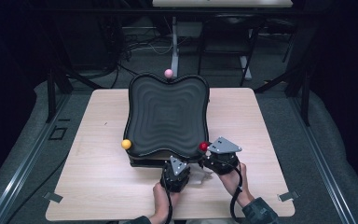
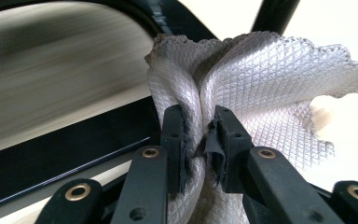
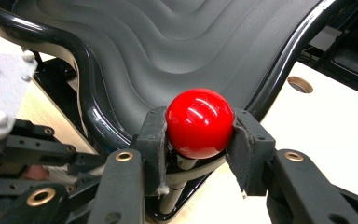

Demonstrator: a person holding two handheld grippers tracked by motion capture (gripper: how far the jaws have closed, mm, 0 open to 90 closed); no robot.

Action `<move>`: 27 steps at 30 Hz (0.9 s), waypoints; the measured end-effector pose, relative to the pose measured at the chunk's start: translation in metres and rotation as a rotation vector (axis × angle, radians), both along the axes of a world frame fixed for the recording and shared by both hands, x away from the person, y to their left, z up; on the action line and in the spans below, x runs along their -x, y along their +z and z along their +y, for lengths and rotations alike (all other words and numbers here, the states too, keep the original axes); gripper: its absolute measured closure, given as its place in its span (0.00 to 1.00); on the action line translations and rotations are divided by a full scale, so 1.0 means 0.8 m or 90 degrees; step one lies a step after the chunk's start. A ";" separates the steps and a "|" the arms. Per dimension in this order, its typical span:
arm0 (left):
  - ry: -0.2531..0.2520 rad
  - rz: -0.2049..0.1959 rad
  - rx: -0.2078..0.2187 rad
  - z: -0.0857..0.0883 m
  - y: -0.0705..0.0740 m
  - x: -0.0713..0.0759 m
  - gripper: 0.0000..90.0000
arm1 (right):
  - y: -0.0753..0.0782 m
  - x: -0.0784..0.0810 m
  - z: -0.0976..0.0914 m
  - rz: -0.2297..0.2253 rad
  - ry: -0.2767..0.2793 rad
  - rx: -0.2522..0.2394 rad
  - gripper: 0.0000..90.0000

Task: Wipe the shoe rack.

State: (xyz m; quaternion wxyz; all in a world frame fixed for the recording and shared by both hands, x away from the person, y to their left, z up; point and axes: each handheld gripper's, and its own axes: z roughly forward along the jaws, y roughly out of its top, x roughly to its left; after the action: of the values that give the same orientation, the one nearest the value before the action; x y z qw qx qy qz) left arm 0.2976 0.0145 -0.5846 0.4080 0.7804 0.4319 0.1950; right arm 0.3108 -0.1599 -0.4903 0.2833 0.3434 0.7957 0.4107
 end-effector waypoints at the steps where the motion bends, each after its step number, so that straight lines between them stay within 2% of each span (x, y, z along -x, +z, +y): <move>1: -0.001 0.001 0.000 -0.001 0.000 0.000 0.84 | 0.000 0.000 0.000 0.000 0.000 0.000 0.67; 7: 0.000 0.006 0.002 0.003 0.001 -0.002 0.84 | 0.000 0.000 0.000 0.000 0.001 0.000 0.67; 13: 0.010 0.009 0.002 0.015 0.001 -0.003 0.84 | 0.000 0.000 0.000 0.000 0.001 0.000 0.67; 18: 0.026 0.009 -0.006 0.036 0.001 -0.003 0.84 | 0.000 0.000 0.000 0.000 0.001 0.001 0.67; 27: 0.074 0.016 -0.016 0.082 0.003 -0.004 0.84 | 0.000 0.000 0.000 0.000 0.001 0.001 0.67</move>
State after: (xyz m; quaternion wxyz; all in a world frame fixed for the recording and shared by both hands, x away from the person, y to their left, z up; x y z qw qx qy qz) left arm 0.3006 0.0800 -0.5820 0.3807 0.7613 0.4793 0.2139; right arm 0.3110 -0.1599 -0.4901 0.2833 0.3429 0.7963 0.4099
